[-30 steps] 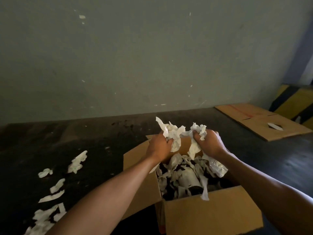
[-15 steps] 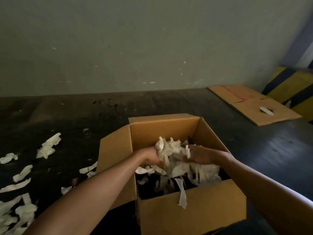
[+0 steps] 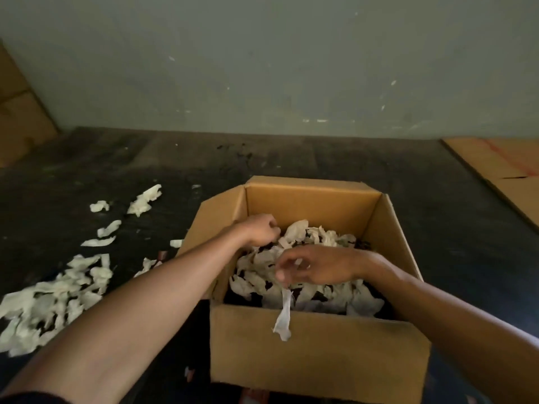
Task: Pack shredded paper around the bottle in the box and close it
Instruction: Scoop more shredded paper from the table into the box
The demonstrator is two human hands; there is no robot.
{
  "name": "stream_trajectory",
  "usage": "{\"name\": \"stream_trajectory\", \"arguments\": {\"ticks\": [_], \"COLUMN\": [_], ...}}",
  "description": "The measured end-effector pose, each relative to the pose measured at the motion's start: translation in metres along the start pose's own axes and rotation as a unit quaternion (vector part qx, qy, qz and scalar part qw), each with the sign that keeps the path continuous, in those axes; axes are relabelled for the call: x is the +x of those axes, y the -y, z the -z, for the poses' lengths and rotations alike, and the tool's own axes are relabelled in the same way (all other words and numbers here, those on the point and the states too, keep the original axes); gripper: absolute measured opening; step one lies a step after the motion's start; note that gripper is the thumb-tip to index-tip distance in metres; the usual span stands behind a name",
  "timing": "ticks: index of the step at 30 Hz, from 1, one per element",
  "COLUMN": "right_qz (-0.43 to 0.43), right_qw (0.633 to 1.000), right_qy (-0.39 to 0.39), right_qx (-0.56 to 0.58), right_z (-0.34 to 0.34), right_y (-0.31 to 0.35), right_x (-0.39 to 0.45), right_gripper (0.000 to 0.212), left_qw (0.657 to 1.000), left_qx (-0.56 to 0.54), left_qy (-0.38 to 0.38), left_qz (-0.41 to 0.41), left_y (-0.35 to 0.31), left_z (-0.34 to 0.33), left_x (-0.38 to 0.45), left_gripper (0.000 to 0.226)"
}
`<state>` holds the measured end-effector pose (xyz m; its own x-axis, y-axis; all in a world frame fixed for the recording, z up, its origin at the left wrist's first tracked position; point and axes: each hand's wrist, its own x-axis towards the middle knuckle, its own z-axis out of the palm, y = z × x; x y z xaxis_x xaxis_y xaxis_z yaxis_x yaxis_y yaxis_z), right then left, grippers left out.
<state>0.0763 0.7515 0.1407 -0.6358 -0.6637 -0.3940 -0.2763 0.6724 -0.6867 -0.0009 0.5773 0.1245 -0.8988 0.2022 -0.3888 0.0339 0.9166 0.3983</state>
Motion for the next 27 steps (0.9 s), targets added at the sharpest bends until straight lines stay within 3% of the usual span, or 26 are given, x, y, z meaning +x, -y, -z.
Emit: {"name": "stream_trajectory", "arguments": {"ticks": [3, 6, 8, 11, 14, 16, 18, 21, 23, 27], "right_qz": [0.032, -0.013, -0.056, -0.155, -0.197, -0.225, -0.259, -0.278, -0.268, -0.281], "right_qw": [0.994, 0.994, 0.992, 0.933, 0.936, 0.94, 0.952, 0.943, 0.942, 0.955], "right_qy": [0.103, 0.103, 0.069, -0.012, -0.111, -0.144, -0.077, 0.112, 0.123, 0.022], "right_qx": [0.0, 0.029, -0.093, -0.325, -0.271, -0.212, -0.143, -0.145, -0.159, -0.089], "right_z": [-0.014, -0.01, 0.0, 0.018, 0.037, 0.044, 0.036, 0.007, 0.01, 0.06], "right_y": [-0.005, -0.024, -0.041, -0.064, -0.072, -0.083, -0.095, -0.111, -0.113, -0.108], "right_x": [0.005, 0.006, 0.008, 0.004, -0.001, 0.002, 0.004, 0.006, 0.006, 0.004], "right_gripper": [0.032, 0.029, 0.031, 0.027, 0.028, 0.055, 0.083, 0.099, 0.089, 0.055], "left_qw": [0.999, 0.998, 0.998, 0.997, 0.992, 0.982, 0.97, 0.949, 0.939, 0.942], "left_qx": [-0.022, -0.033, -0.024, -0.024, 0.014, 0.05, 0.095, 0.155, 0.196, 0.265], "left_qy": [0.007, 0.011, 0.024, 0.054, 0.112, 0.174, 0.219, 0.269, 0.279, 0.205], "left_qz": [0.035, 0.051, 0.053, 0.052, 0.056, 0.06, 0.048, 0.058, 0.045, 0.032], "left_y": [0.002, 0.005, 0.005, 0.006, 0.008, 0.007, 0.005, 0.003, 0.002, -0.007], "left_z": [-0.003, -0.01, -0.018, -0.033, -0.046, -0.053, -0.061, -0.072, -0.072, -0.046], "left_x": [-0.005, -0.008, -0.008, -0.005, -0.003, -0.002, -0.002, -0.005, -0.006, -0.005], "left_gripper": [0.043, 0.047, 0.052, 0.058, 0.066, 0.07, 0.075, 0.081, 0.077, 0.053]}}
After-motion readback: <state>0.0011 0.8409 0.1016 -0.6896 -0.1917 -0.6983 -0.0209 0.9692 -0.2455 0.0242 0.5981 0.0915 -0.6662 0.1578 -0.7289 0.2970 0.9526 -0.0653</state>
